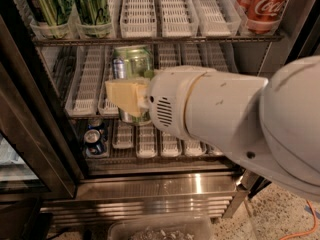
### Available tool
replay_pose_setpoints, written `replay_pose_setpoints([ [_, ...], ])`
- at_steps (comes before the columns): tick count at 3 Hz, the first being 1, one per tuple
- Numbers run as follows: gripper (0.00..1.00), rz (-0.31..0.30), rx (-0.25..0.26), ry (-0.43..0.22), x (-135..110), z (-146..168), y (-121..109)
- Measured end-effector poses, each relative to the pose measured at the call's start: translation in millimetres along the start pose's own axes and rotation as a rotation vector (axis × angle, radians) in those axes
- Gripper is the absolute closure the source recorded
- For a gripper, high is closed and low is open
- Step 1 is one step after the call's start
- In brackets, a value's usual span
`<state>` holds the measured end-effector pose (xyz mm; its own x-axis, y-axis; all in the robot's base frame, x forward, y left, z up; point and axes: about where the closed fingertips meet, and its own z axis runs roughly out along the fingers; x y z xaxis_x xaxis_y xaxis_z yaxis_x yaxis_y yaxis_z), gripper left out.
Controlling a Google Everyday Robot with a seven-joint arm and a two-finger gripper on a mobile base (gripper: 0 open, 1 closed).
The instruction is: Pick green can from top shelf of fridge
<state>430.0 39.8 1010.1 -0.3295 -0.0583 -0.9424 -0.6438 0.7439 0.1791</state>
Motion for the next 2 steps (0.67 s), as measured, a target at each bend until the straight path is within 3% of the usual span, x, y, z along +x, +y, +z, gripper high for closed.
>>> replay_pose_setpoints([
  [1,1.0,-0.15,0.02,0.049,6.4,5.8,-2.8],
  [2,1.0,-0.247,0.016,0.067,8.4,11.4,-1.5],
])
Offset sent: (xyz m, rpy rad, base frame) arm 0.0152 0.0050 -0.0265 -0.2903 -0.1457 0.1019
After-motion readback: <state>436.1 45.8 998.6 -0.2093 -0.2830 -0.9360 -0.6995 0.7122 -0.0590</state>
